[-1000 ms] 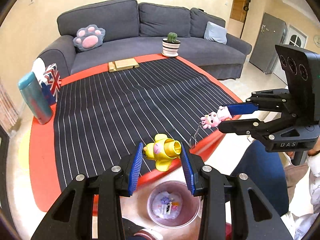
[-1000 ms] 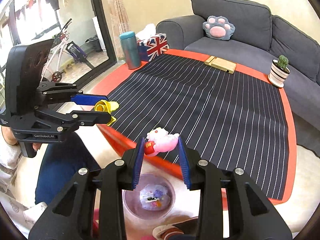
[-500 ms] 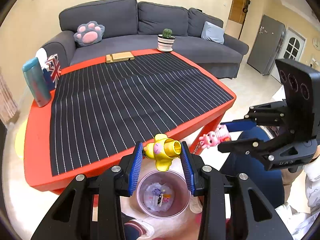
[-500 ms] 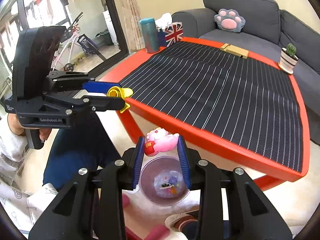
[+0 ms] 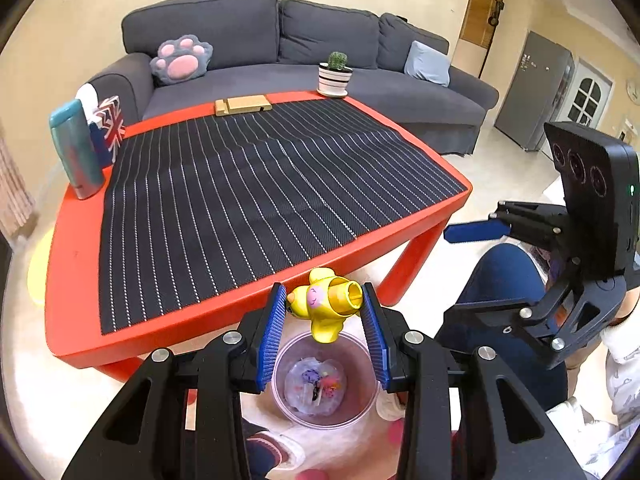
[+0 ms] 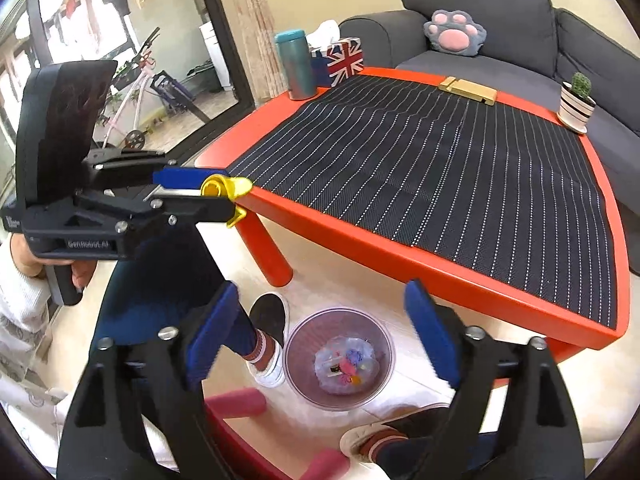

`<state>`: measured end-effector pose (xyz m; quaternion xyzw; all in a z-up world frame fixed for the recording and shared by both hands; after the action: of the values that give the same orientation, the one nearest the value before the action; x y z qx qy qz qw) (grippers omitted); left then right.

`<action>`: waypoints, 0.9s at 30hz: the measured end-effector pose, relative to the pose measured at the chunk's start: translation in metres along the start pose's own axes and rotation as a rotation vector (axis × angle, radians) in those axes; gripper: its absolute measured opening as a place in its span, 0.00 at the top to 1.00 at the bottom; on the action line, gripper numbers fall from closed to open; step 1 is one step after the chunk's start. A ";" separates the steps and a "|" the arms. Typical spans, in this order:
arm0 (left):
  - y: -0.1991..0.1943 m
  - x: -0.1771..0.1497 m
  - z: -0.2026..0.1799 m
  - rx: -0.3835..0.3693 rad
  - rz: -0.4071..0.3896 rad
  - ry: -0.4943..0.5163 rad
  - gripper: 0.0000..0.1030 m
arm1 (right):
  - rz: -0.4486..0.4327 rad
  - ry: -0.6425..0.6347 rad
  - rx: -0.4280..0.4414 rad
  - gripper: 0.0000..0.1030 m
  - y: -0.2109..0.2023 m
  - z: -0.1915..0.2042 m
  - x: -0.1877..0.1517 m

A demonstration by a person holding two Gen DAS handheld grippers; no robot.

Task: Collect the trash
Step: 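Carry the pig and yellow toy over the trash bin with both grippers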

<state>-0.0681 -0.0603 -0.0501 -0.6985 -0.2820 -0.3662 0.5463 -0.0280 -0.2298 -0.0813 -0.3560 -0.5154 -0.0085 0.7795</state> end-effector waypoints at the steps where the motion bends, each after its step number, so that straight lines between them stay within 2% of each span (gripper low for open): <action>1: 0.001 -0.001 0.000 -0.002 0.003 -0.001 0.64 | -0.001 0.002 -0.004 0.12 0.000 0.000 0.000; 5: 0.001 -0.004 -0.002 -0.011 0.011 -0.002 0.64 | -0.005 0.006 -0.032 0.04 0.002 -0.003 0.002; 18: -0.002 -0.008 -0.014 -0.034 0.022 0.008 0.64 | -0.005 0.068 -0.112 0.03 -0.005 -0.014 0.004; 27: 0.000 -0.010 -0.024 -0.057 0.033 0.026 0.64 | -0.042 0.074 -0.151 0.03 -0.021 -0.019 0.010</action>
<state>-0.0786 -0.0832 -0.0547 -0.7135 -0.2525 -0.3741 0.5359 -0.0160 -0.2528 -0.0659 -0.4023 -0.4917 -0.0770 0.7684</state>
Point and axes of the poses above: each gripper's, at about its wrist camera, not at the fingertips, and y roughly the way its jaws point, z to its left, x to its top, the point moved 1 cm from there along y, roughly the way its jaws point, and after that the axes turned 14 degrees about -z, right-handed, at the moved point
